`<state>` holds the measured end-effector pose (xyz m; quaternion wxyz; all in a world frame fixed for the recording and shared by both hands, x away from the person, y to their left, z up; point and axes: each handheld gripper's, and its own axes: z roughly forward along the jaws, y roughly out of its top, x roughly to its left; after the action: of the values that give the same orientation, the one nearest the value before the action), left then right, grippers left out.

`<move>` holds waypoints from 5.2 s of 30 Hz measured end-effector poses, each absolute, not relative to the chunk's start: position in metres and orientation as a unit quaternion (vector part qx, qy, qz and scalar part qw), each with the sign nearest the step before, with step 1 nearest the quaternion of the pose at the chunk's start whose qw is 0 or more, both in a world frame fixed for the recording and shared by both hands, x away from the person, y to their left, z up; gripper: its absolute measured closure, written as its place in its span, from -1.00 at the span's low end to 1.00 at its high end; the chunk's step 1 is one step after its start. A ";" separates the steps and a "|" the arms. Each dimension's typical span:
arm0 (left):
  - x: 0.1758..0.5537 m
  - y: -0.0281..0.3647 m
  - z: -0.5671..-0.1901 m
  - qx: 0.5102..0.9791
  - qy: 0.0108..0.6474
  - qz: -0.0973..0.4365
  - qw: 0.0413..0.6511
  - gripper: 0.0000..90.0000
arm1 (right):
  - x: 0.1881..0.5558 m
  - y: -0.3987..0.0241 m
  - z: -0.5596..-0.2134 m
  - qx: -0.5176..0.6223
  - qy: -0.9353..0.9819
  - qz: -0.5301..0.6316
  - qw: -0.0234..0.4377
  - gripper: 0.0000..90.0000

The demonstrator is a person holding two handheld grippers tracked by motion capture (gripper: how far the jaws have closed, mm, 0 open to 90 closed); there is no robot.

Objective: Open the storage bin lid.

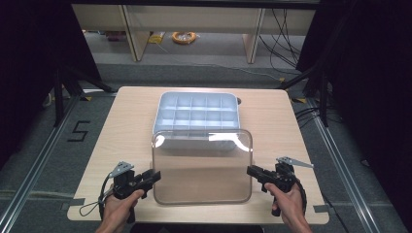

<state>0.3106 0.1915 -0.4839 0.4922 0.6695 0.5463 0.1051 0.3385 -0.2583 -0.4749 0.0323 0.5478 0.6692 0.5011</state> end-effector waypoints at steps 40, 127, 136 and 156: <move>0.311 0.192 -0.508 0.704 0.544 0.050 0.454 0.20 | 0.324 -0.258 -0.503 0.562 0.689 0.457 0.026 0.40; 0.309 0.210 -0.487 0.734 0.449 0.035 0.508 -0.63 | 0.310 -0.264 -0.474 0.491 0.706 0.504 0.084 -0.57; 0.298 0.209 -0.490 0.741 0.431 0.042 0.514 -0.64 | 0.301 -0.268 -0.479 0.467 0.717 0.508 0.092 -0.59; 0.270 0.206 -0.490 0.764 0.416 0.050 0.491 -0.64 | 0.272 -0.265 -0.484 0.474 0.729 0.489 0.068 -0.59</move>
<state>0.2699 0.2063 -0.4898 0.4906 0.7638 0.4163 0.0505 0.2721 -0.2648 -0.4844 0.0683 0.4740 0.7289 0.4892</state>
